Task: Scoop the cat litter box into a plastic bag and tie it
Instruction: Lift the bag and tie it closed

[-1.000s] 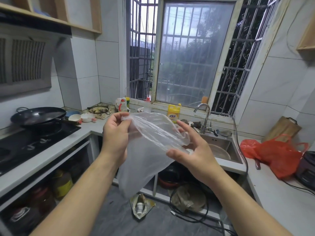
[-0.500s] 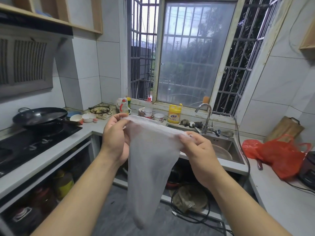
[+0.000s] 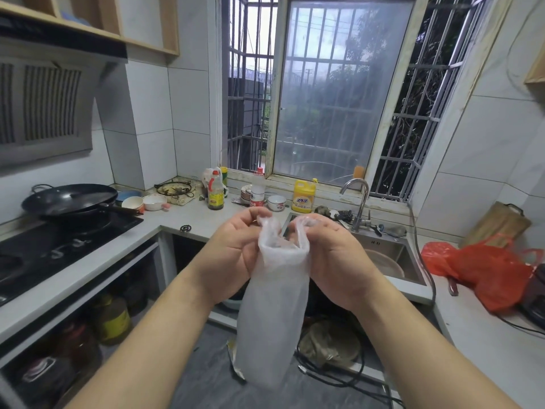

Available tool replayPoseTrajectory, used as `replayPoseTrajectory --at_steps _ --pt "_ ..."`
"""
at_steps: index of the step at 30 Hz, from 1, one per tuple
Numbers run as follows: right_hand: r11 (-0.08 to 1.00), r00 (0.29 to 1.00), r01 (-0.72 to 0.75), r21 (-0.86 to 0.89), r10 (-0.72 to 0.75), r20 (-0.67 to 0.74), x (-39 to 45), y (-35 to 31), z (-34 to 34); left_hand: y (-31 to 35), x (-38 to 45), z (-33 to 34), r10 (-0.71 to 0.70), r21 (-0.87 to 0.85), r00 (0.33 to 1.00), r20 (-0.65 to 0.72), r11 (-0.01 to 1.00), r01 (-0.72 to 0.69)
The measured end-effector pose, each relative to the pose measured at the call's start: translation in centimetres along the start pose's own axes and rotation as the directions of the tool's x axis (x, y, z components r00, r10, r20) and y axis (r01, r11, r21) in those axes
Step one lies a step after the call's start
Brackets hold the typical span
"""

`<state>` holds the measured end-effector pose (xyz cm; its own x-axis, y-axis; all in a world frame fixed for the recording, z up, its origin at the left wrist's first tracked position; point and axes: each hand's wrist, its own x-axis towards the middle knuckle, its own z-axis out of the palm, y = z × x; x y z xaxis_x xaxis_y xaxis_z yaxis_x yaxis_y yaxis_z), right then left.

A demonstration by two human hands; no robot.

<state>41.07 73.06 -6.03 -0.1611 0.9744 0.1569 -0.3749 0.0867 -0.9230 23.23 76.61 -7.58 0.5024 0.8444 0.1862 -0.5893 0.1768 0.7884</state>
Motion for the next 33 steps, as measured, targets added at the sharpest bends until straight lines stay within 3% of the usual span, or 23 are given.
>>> replayPoseTrajectory --at_steps 7,15,19,23,27,33 --pt "0.937 0.976 0.167 -0.307 -0.201 -0.084 0.8 0.4 0.2 0.3 0.0 0.6 0.203 0.352 0.974 -0.098 0.923 -0.157" --pt "0.956 0.926 0.203 -0.210 -0.257 -0.276 1.4 0.1 -0.4 1.0 1.0 -0.4 0.416 0.400 0.856 -0.306 0.872 -0.281" --pt "0.977 0.936 0.176 -0.119 -0.203 -0.286 1.5 -0.1 -0.9 1.7 0.9 -0.3 0.411 0.318 0.844 -0.345 0.897 -0.307" --pt "0.991 0.983 0.095 -0.094 -0.108 -0.150 1.3 -0.1 -0.7 1.1 1.1 0.0 0.366 0.294 0.886 -0.286 0.913 -0.282" --pt "0.960 0.986 0.141 -0.243 -0.159 -0.056 1.4 0.2 -0.4 0.0 1.4 0.4 0.329 0.341 0.931 -0.160 0.903 -0.261" --pt "0.827 0.940 0.230 -0.512 -0.325 -0.104 1.6 0.1 -0.2 -0.3 1.6 1.3 0.266 0.326 0.956 -0.122 0.921 -0.214"
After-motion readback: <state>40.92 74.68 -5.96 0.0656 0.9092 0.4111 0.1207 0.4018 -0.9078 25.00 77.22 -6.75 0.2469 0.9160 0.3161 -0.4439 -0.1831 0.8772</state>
